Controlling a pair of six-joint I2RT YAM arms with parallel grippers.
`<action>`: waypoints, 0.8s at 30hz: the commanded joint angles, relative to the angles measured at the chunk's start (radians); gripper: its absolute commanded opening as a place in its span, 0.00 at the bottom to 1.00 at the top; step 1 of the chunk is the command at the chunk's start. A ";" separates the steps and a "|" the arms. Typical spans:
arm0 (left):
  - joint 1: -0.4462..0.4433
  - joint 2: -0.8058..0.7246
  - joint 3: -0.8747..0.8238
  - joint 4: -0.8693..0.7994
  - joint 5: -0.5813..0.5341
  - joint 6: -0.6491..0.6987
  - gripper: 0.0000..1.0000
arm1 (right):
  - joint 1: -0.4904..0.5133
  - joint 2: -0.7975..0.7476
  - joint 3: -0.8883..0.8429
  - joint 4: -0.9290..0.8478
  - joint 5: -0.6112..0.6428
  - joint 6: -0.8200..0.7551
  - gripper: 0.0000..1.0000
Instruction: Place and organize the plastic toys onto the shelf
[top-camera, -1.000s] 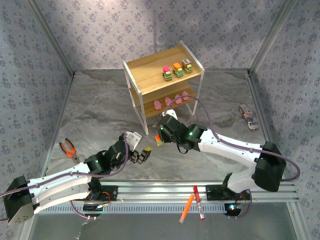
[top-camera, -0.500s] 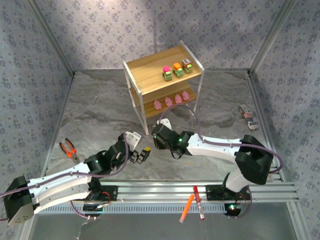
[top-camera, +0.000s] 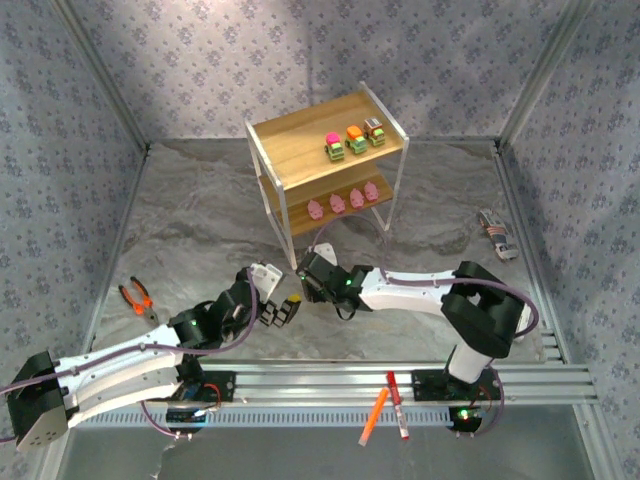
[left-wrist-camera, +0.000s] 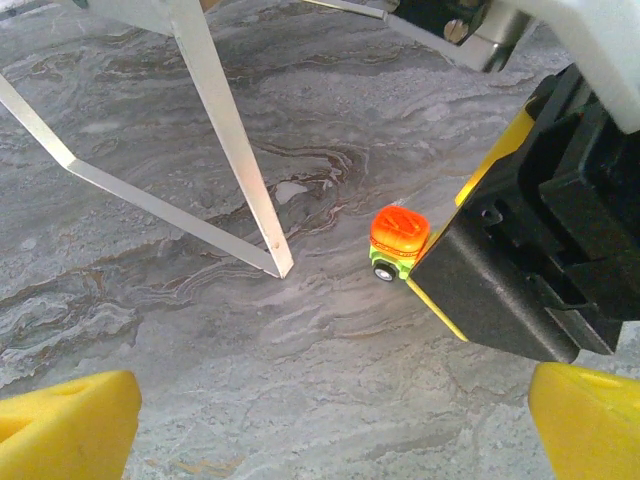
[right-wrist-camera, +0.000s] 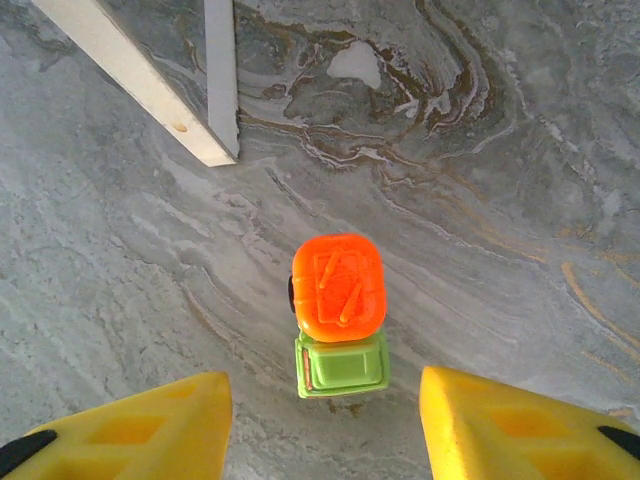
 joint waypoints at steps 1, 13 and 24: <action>0.005 0.003 0.039 -0.003 -0.018 -0.011 1.00 | 0.002 0.026 -0.009 0.018 0.004 0.018 0.55; 0.006 0.004 0.039 -0.001 -0.019 -0.011 1.00 | -0.011 0.067 -0.015 0.044 0.012 0.003 0.55; 0.008 0.011 0.040 -0.001 -0.019 -0.012 1.00 | -0.016 0.096 -0.011 0.062 0.016 -0.008 0.51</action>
